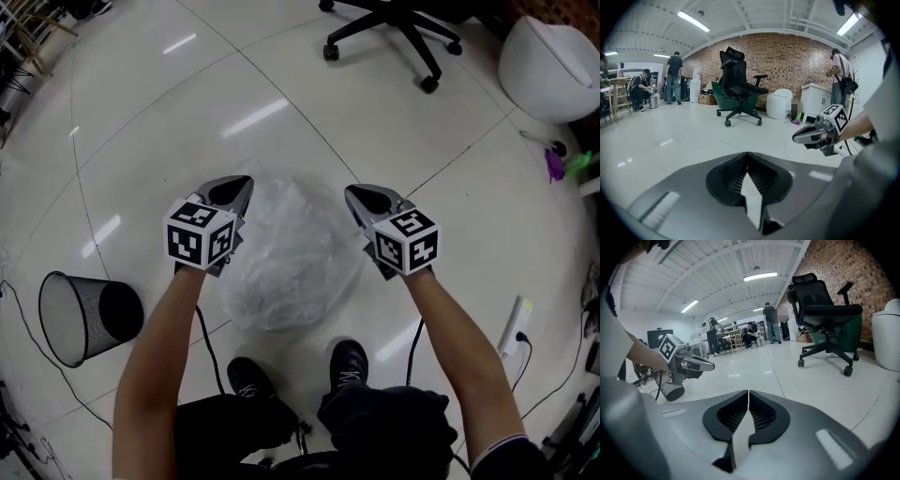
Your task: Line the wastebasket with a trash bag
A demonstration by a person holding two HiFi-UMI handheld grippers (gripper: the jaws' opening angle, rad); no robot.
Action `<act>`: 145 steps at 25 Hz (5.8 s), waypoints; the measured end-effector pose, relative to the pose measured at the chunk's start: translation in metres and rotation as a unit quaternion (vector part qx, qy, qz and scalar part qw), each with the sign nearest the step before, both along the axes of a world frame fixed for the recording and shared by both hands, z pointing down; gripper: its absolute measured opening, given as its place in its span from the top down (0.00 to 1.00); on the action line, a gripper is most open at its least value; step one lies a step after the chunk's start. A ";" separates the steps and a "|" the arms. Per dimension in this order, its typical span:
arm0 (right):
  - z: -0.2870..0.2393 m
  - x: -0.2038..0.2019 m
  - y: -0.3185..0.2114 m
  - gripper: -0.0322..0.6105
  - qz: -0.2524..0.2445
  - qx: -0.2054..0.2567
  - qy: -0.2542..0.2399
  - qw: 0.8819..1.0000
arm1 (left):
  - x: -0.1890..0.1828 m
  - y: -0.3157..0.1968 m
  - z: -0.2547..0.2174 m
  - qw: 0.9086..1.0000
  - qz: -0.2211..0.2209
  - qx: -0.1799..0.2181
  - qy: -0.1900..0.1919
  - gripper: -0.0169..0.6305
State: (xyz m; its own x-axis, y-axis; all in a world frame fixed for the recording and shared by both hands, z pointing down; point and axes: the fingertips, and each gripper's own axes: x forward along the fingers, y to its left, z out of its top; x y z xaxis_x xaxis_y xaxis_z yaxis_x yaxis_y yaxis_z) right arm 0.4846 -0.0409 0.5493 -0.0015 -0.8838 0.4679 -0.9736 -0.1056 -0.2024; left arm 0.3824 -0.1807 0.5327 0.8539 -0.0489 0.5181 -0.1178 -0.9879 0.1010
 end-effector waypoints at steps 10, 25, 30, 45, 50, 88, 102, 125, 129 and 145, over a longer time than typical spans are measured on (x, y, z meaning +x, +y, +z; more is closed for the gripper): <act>0.045 -0.001 -0.004 0.94 0.006 -0.014 -0.032 0.999 | 0.043 -0.041 0.061 0.996 0.033 0.028 -0.077 0.88; 0.059 0.011 -0.015 0.94 0.013 -0.010 -0.038 0.999 | 0.075 -0.072 0.165 0.981 0.047 0.006 -0.190 0.55; 0.072 0.021 -0.007 0.94 0.031 -0.021 -0.050 0.998 | 0.066 -0.066 0.164 0.979 0.055 0.019 -0.195 0.89; 0.120 0.007 0.015 0.76 0.028 -0.093 -0.109 0.989 | -0.006 -0.060 0.128 0.984 0.014 -0.007 -0.178 0.95; 0.152 -0.012 0.013 0.70 0.014 -0.170 -0.120 0.978 | -0.023 -0.053 0.115 0.985 0.004 -0.007 -0.174 0.95; -0.057 -0.115 -0.065 0.95 -0.180 -0.027 0.080 0.980 | -0.215 -0.028 -0.070 0.983 -0.136 0.075 -0.102 0.96; -0.203 -0.231 -0.076 0.95 -0.288 0.064 0.154 0.943 | -0.354 0.011 -0.196 0.960 -0.243 0.132 -0.045 0.96; -0.241 -0.432 -0.073 0.95 -0.470 0.085 0.174 0.861 | -0.542 0.098 -0.254 0.913 -0.380 0.144 -0.033 0.96; -0.240 -0.460 -0.077 0.95 -0.488 0.078 0.177 0.851 | -0.568 0.098 -0.248 0.912 -0.387 0.133 -0.023 0.96; -0.179 -0.489 -0.128 0.95 -0.556 0.034 0.132 0.820 | -0.603 0.054 -0.190 0.898 -0.425 0.090 -0.075 0.96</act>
State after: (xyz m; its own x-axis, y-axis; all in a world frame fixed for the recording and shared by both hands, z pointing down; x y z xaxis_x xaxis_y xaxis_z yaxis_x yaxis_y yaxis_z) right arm -0.0049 -0.1686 0.3703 -0.7307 -0.4290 0.5310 -0.4718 0.8796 0.0615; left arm -0.2207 -0.1269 0.3429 0.3898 -0.7440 0.5428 -0.8358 -0.5332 -0.1307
